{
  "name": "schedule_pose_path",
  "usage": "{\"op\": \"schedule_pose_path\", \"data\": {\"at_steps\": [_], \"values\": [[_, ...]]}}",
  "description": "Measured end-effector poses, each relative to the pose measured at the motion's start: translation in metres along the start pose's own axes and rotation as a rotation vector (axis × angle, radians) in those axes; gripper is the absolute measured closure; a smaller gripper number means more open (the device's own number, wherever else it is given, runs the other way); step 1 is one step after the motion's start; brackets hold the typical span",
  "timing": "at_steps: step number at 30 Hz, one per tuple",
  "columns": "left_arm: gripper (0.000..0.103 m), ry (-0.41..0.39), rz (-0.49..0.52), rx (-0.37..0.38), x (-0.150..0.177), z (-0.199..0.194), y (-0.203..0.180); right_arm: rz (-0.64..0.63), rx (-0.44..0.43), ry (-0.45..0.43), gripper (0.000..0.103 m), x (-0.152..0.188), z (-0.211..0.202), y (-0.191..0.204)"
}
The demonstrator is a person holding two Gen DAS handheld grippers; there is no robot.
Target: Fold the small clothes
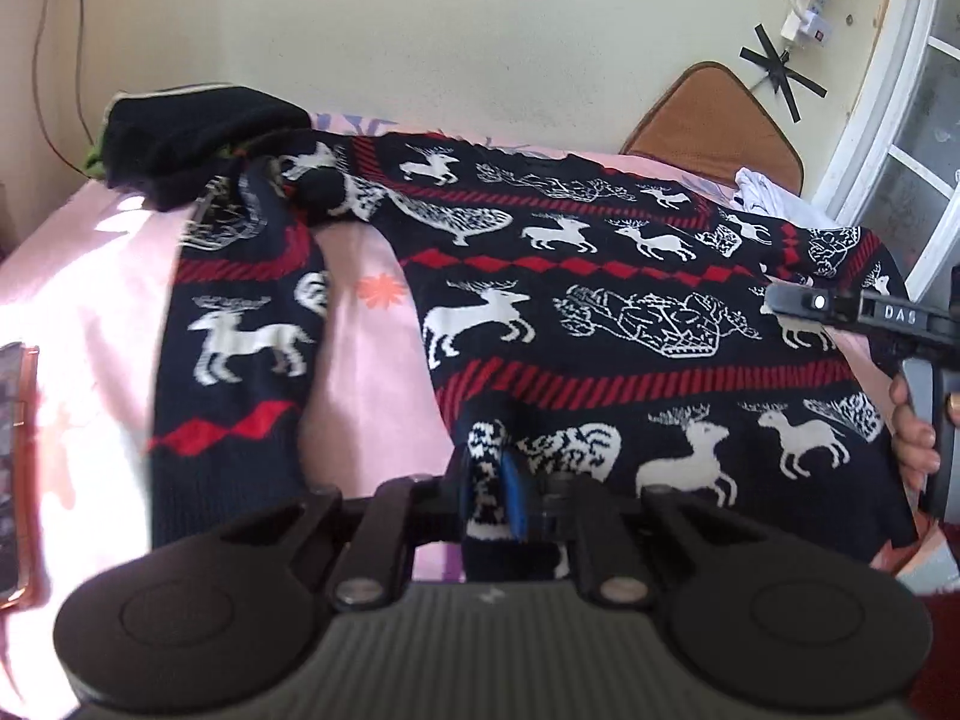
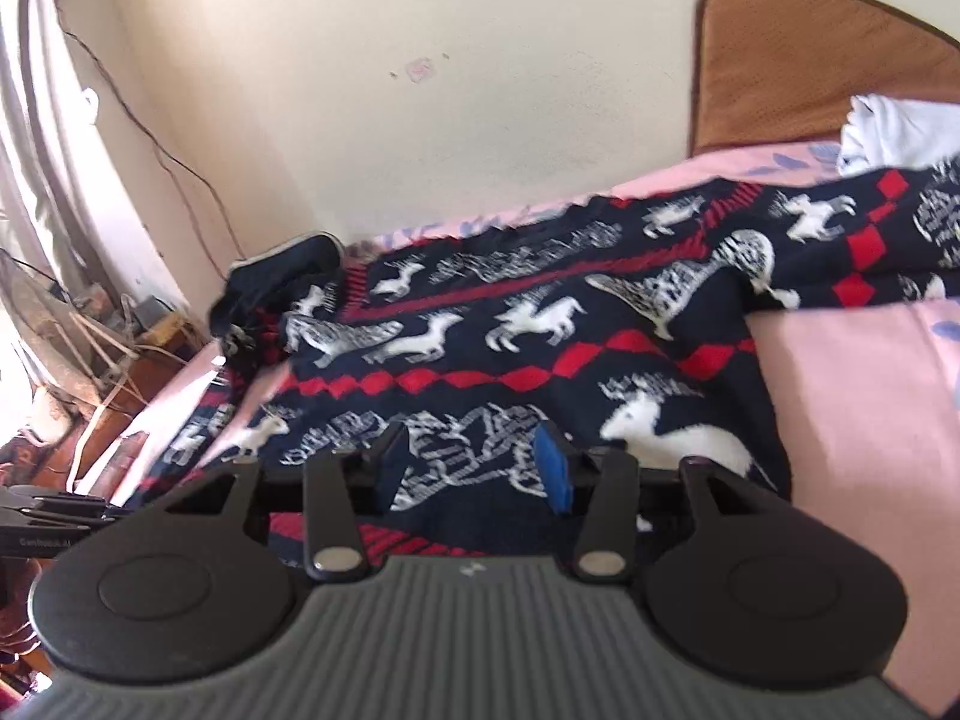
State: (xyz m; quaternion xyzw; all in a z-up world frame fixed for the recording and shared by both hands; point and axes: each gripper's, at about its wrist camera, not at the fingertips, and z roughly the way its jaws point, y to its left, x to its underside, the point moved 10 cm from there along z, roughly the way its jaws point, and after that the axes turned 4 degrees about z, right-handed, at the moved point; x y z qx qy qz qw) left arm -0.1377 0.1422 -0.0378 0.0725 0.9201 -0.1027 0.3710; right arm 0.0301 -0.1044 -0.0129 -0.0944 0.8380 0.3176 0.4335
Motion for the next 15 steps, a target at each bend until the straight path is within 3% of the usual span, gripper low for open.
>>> {"op": "schedule_pose_path", "data": {"at_steps": [2,4,5,7,10,11,15], "values": [[0.087,0.041,0.021,-0.029,0.011,-0.003,0.003,-0.05,-0.012,0.002,0.05,0.001,-0.002,0.012],[0.082,0.071,0.036,-0.13,0.018,0.002,0.013,-0.094,-0.013,0.042,0.045,0.012,0.003,0.018],[0.077,0.063,0.024,-0.145,0.017,0.001,0.017,-0.115,-0.007,0.077,0.045,0.022,0.008,0.019],[0.077,0.014,-0.026,-0.108,0.005,-0.004,0.019,-0.151,0.017,0.137,0.045,0.041,0.017,0.018],[0.071,-0.088,-0.034,-0.033,-0.024,-0.012,0.007,-0.21,0.013,0.124,0.044,0.048,0.005,0.023],[0.066,-0.11,-0.019,-0.021,-0.033,-0.01,0.001,-0.205,0.007,0.122,0.045,0.049,0.0,0.023],[0.065,-0.139,0.035,0.05,-0.068,0.016,-0.03,-0.121,0.031,0.104,0.044,0.047,-0.018,0.005]]}}
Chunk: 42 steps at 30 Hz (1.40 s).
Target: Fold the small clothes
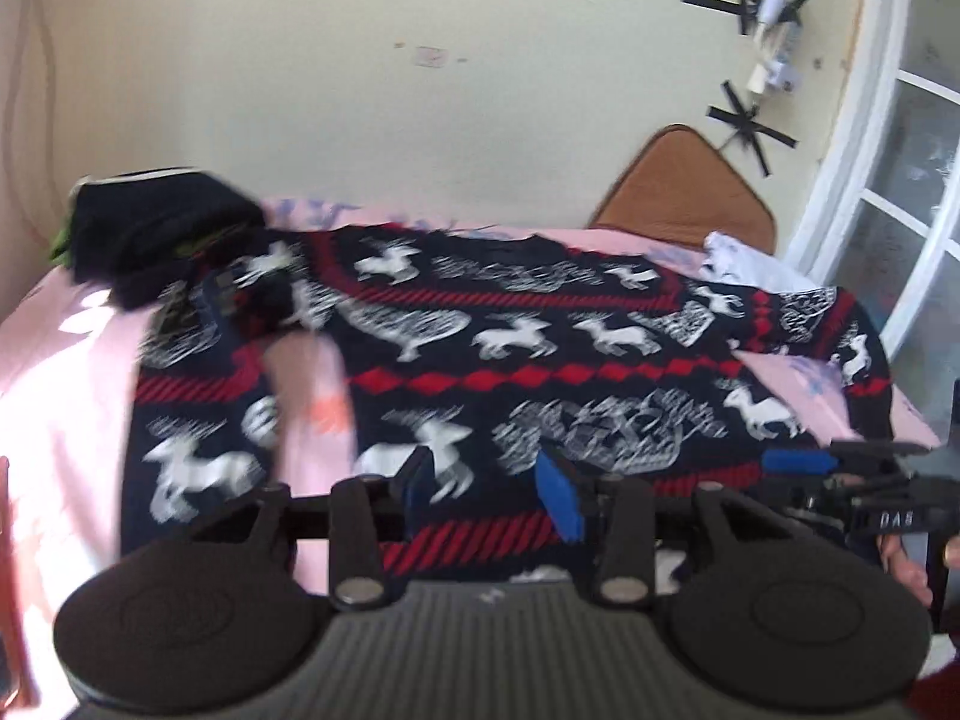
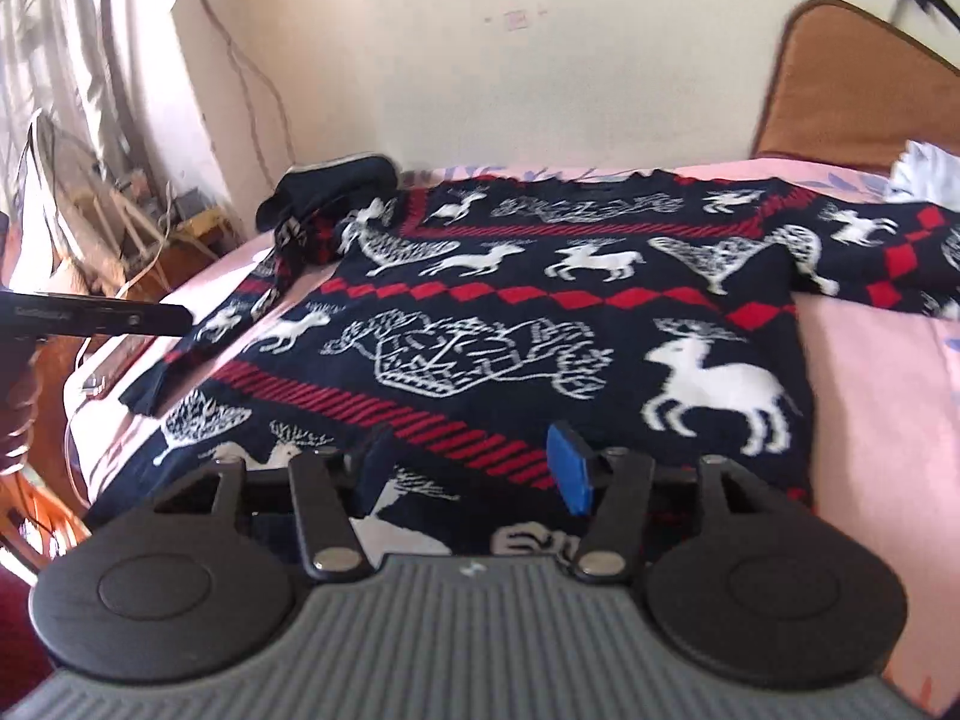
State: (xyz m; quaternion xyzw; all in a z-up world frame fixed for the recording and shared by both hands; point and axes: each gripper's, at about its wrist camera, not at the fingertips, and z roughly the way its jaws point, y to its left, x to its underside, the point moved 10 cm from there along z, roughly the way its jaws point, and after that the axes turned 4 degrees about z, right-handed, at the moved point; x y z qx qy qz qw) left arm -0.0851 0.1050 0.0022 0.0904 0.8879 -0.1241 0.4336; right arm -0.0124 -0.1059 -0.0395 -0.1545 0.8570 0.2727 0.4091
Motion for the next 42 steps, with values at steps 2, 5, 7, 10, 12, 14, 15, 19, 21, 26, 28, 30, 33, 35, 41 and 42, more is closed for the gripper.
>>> {"op": "schedule_pose_path", "data": {"at_steps": [2,5,7,10,12,14,15,19,21,26,28,30,33,35,41,42], "values": [[0.064,0.006,0.024,0.03,-0.011,0.023,-0.014,0.067,-0.003,0.018,0.045,0.01,-0.008,-0.014],[0.063,0.036,0.04,0.066,-0.022,0.058,-0.032,0.102,-0.106,0.075,0.044,0.027,-0.023,0.001],[0.06,0.052,0.04,0.108,-0.027,0.077,-0.043,0.084,-0.123,0.093,0.044,0.035,-0.036,0.006],[0.053,0.046,0.063,0.128,-0.034,0.1,-0.054,0.128,-0.095,0.021,0.044,0.022,-0.056,-0.01],[0.052,0.044,0.088,0.099,-0.034,0.117,-0.057,0.212,-0.008,-0.102,0.044,-0.003,-0.074,-0.043],[0.052,0.062,0.085,0.087,-0.03,0.131,-0.053,0.318,0.085,-0.217,0.044,-0.023,-0.094,-0.08],[0.052,0.075,0.072,0.094,-0.026,0.137,-0.05,0.381,0.122,-0.272,0.044,-0.033,-0.103,-0.099],[0.049,0.027,0.085,0.113,-0.017,0.139,-0.047,0.535,0.292,-0.411,0.044,-0.058,-0.122,-0.164],[0.049,0.024,0.088,0.104,-0.017,0.139,-0.048,0.511,0.401,-0.484,0.044,-0.07,-0.137,-0.183],[0.045,0.021,0.093,0.108,-0.018,0.139,-0.049,0.34,0.72,-0.462,0.026,-0.069,-0.153,-0.216],[0.044,0.021,0.091,0.111,-0.018,0.14,-0.05,0.301,0.765,-0.353,0.026,-0.053,-0.135,-0.226],[0.044,0.021,0.092,0.111,-0.018,0.14,-0.05,0.287,0.765,-0.219,0.054,-0.035,-0.114,-0.237],[0.044,0.02,0.086,0.117,-0.018,0.14,-0.049,0.353,0.596,-0.182,0.096,-0.037,-0.107,-0.23],[0.044,0.019,0.076,0.125,-0.018,0.139,-0.048,0.345,0.486,-0.228,0.096,-0.065,-0.115,-0.207],[0.043,0.008,0.042,0.149,-0.019,0.137,-0.047,0.207,0.16,-0.271,0.096,-0.187,-0.107,-0.105],[0.043,0.004,0.035,0.155,-0.02,0.136,-0.046,0.165,0.128,-0.254,0.096,-0.205,-0.096,-0.087]]}}
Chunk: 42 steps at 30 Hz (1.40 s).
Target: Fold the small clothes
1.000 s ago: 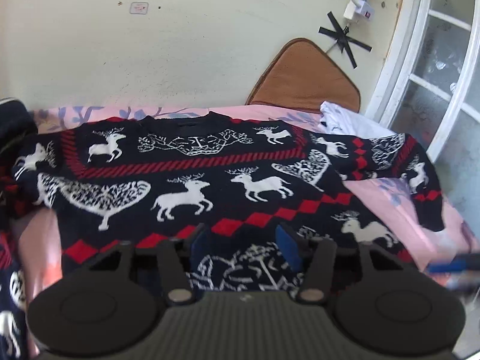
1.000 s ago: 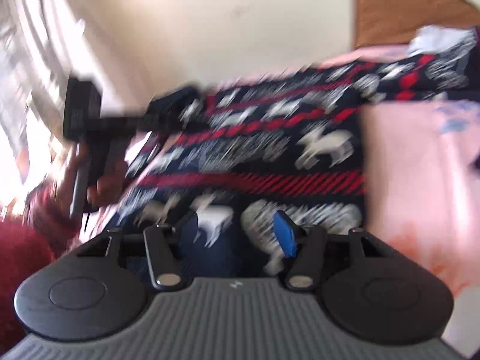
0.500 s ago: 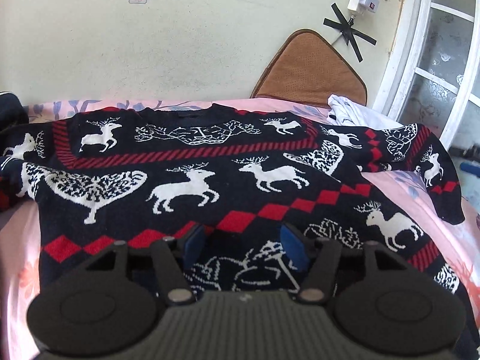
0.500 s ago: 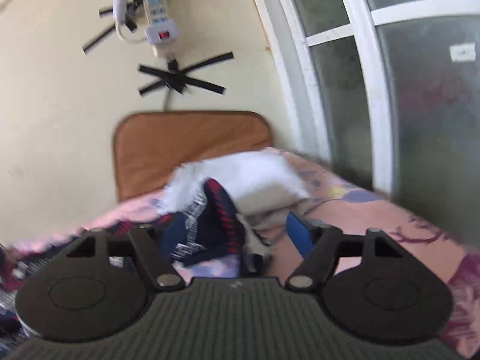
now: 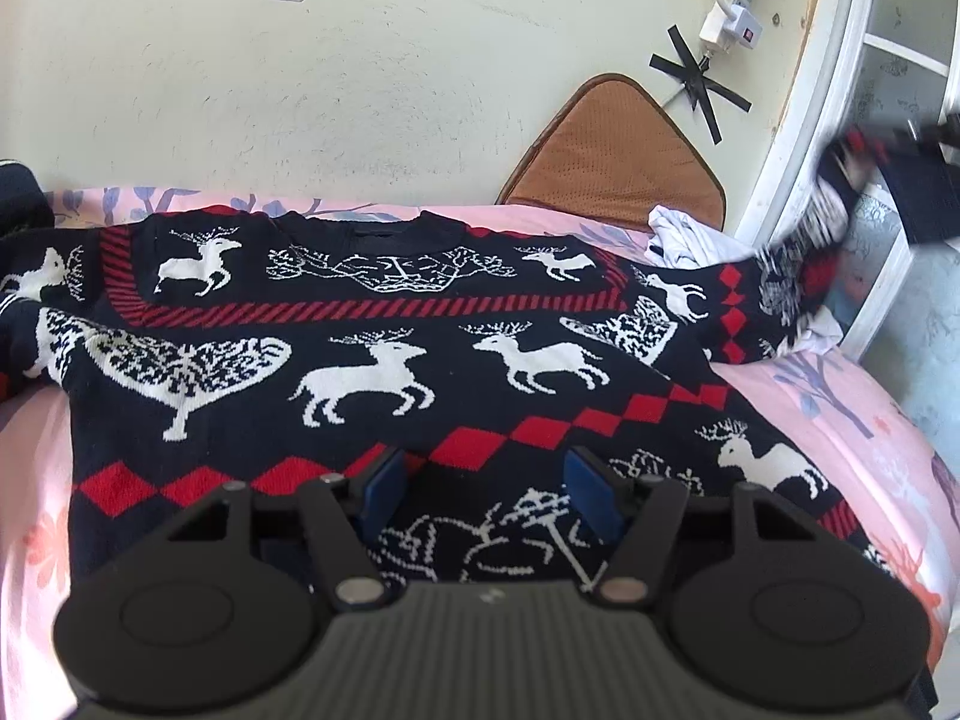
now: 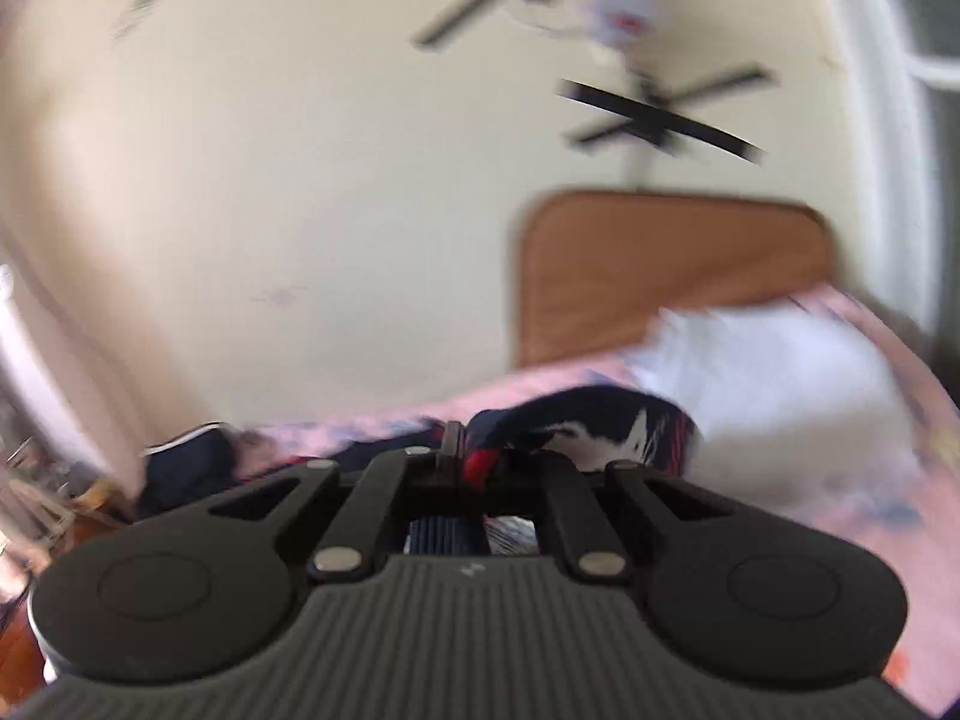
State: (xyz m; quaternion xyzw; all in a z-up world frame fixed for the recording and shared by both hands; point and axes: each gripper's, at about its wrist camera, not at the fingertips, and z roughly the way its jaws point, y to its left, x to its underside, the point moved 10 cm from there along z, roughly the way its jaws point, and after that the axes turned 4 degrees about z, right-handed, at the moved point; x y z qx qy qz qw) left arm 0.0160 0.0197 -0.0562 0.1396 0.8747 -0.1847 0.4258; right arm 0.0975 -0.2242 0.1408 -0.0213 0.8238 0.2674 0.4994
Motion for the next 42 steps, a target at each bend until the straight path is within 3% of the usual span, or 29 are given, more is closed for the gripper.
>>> {"op": "schedule_pose_path", "data": {"at_steps": [3,7,10,12,13,15,17,20,23,25,27,28,30,35,39,42], "values": [[0.042,-0.016,-0.02,0.015,-0.001,-0.003,0.002,-0.104,-0.103,0.107,0.096,-0.017,0.053,0.062],[0.041,-0.027,-0.057,0.041,-0.002,-0.005,0.006,-0.184,-0.2,0.326,0.095,0.013,0.144,0.133],[0.041,-0.029,-0.086,0.057,-0.002,-0.007,0.011,-0.23,-0.248,0.499,0.082,0.064,0.202,0.168],[0.041,-0.028,-0.103,0.067,-0.002,-0.007,0.013,-0.235,-0.212,0.542,0.056,0.081,0.224,0.17],[0.04,-0.027,-0.109,0.071,-0.002,-0.007,0.014,-0.218,-0.224,0.548,0.055,0.083,0.226,0.168],[0.036,-0.025,-0.114,0.077,-0.002,-0.007,0.013,-0.185,-0.232,0.529,0.056,0.079,0.217,0.152],[0.03,-0.019,-0.11,0.084,-0.002,-0.004,0.011,-0.16,-0.175,0.48,0.056,0.058,0.212,0.122],[0.03,-0.014,-0.092,0.083,-0.002,-0.003,0.007,-0.066,-0.068,0.434,0.056,0.049,0.201,0.063],[0.03,-0.018,-0.082,0.081,-0.002,-0.004,0.006,0.067,0.023,0.413,0.056,0.067,0.191,-0.006],[0.03,-0.016,-0.092,0.084,-0.002,-0.004,0.008,0.095,0.152,0.44,0.056,0.094,0.193,-0.051],[0.03,-0.016,-0.103,0.088,-0.003,-0.004,0.009,0.09,0.17,0.397,0.084,0.099,0.188,-0.067],[0.03,-0.017,-0.107,0.09,-0.003,-0.004,0.01,0.131,0.181,0.404,0.084,0.096,0.186,-0.067],[0.03,-0.021,-0.111,0.092,-0.004,-0.004,0.01,0.128,0.177,0.393,0.079,0.085,0.184,-0.049],[0.03,-0.06,-0.085,0.095,-0.006,-0.012,0.007,-0.155,0.024,0.361,0.077,0.078,0.195,0.058],[0.03,-0.099,-0.064,0.131,-0.008,-0.03,-0.002,-0.254,-0.136,0.445,0.076,0.103,0.213,0.14],[0.03,-0.157,-0.087,0.241,0.001,-0.073,-0.014,-0.398,-0.256,0.532,0.075,0.13,0.214,0.203]]}}
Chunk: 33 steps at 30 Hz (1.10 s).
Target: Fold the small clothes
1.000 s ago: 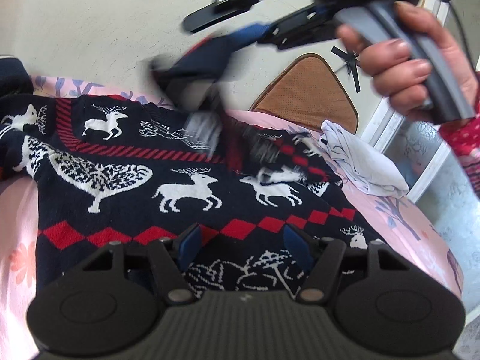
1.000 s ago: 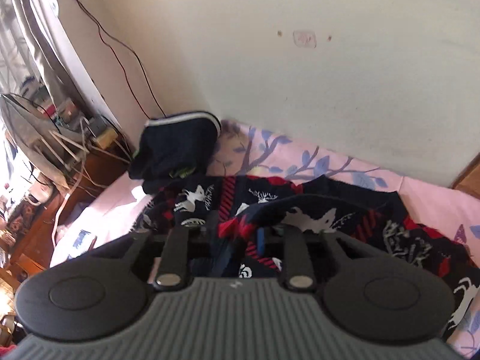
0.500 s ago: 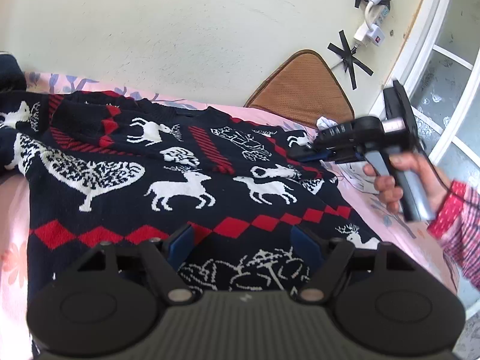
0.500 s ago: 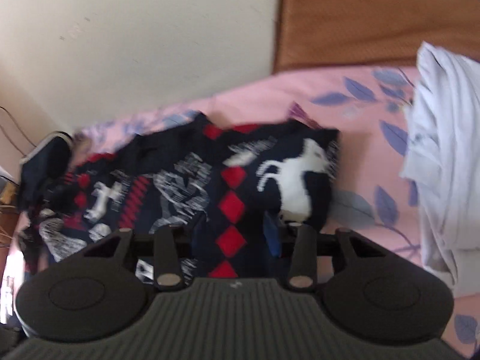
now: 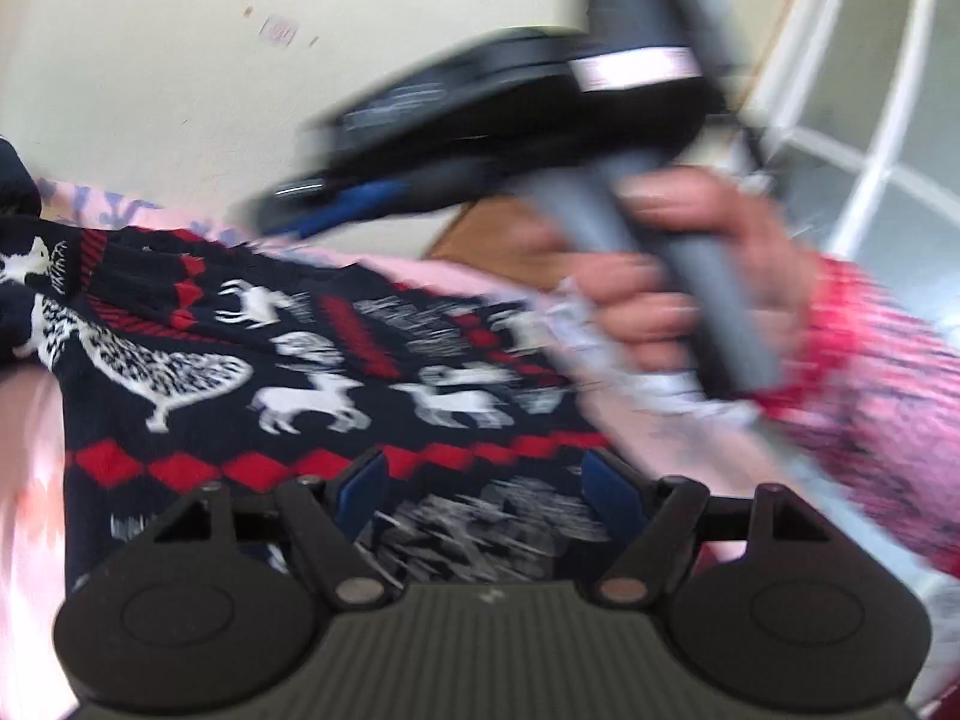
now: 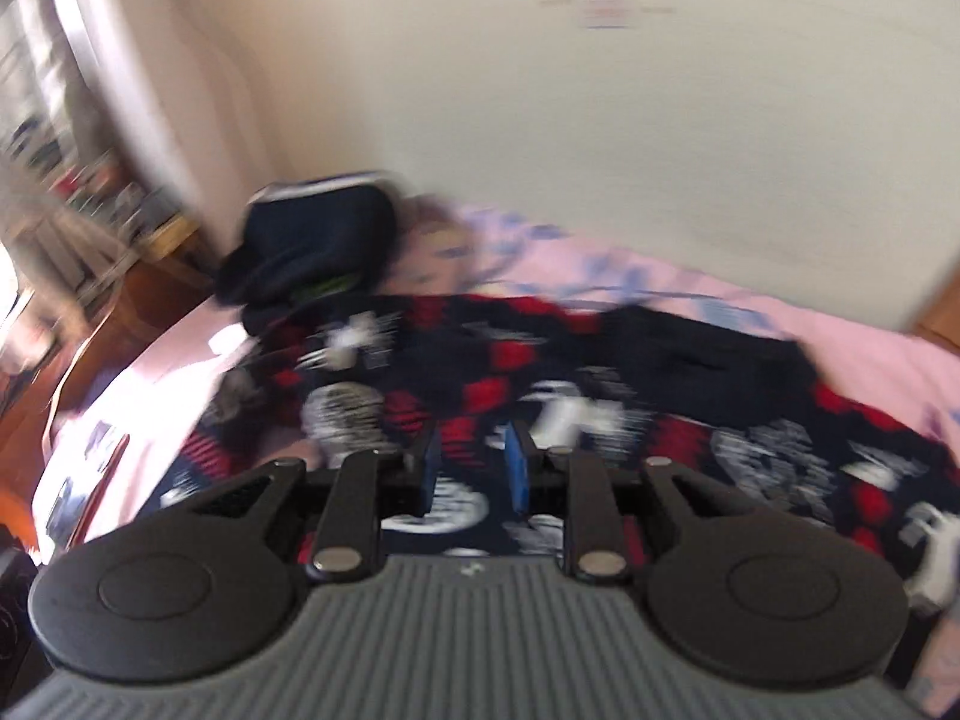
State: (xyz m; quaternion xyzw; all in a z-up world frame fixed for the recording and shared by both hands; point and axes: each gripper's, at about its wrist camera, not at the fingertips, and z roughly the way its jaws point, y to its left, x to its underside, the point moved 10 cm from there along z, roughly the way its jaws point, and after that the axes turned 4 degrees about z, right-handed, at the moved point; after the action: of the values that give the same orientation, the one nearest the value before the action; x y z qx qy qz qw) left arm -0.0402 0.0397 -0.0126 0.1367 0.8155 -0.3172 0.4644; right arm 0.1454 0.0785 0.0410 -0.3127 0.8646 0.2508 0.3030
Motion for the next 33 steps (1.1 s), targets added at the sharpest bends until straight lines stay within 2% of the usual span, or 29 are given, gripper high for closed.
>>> {"op": "schedule_pose_path", "data": {"at_steps": [3,7,11,15,17,18,19,20,21,22,24,26,28,31,33], "values": [[0.03,-0.074,0.004,0.007,0.014,-0.058,-0.007,-0.2,-0.087,0.094,0.069,0.013,0.018,0.066],[0.028,-0.174,-0.071,-0.081,0.032,-0.142,0.011,-0.488,-0.205,0.181,0.068,0.052,0.026,0.148],[0.028,-0.223,-0.139,-0.195,0.043,-0.211,0.027,-0.743,-0.316,0.264,0.055,0.098,0.038,0.211],[0.027,-0.275,-0.116,-0.405,0.043,-0.271,0.044,-0.847,-0.371,0.339,0.043,0.131,0.056,0.24],[0.027,-0.29,-0.157,-0.468,0.042,-0.29,0.06,-0.857,-0.376,0.368,0.04,0.141,0.066,0.244],[0.027,-0.298,-0.177,-0.488,0.042,-0.295,0.066,-0.853,-0.375,0.35,0.039,0.141,0.07,0.245],[0.027,-0.309,-0.191,-0.508,0.04,-0.301,0.073,-0.852,-0.368,0.332,0.042,0.139,0.07,0.246],[0.027,-0.319,-0.195,-0.526,0.038,-0.305,0.078,-0.852,-0.344,0.311,0.058,0.133,0.071,0.247],[0.027,-0.329,-0.194,-0.545,0.036,-0.308,0.082,-0.824,-0.324,0.306,0.095,0.123,0.072,0.246],[0.027,-0.34,-0.191,-0.561,0.032,-0.313,0.086,-0.759,-0.326,0.297,0.095,0.108,0.07,0.245],[0.027,-0.364,-0.19,-0.58,0.024,-0.319,0.096,-0.667,-0.322,0.209,0.095,0.066,0.057,0.248],[0.027,-0.389,-0.202,-0.584,0.018,-0.325,0.103,-0.592,-0.361,0.087,0.095,0.013,0.027,0.26],[0.027,-0.417,-0.222,-0.579,0.01,-0.325,0.108,-0.495,-0.391,-0.077,0.095,-0.053,-0.017,0.262],[0.027,-0.443,-0.251,-0.544,0.002,-0.317,0.112,-0.374,-0.359,-0.294,0.095,-0.137,-0.079,0.233],[0.027,-0.437,-0.248,-0.527,-0.002,-0.308,0.114,-0.284,-0.312,-0.369,0.095,-0.17,-0.111,0.191]]}}
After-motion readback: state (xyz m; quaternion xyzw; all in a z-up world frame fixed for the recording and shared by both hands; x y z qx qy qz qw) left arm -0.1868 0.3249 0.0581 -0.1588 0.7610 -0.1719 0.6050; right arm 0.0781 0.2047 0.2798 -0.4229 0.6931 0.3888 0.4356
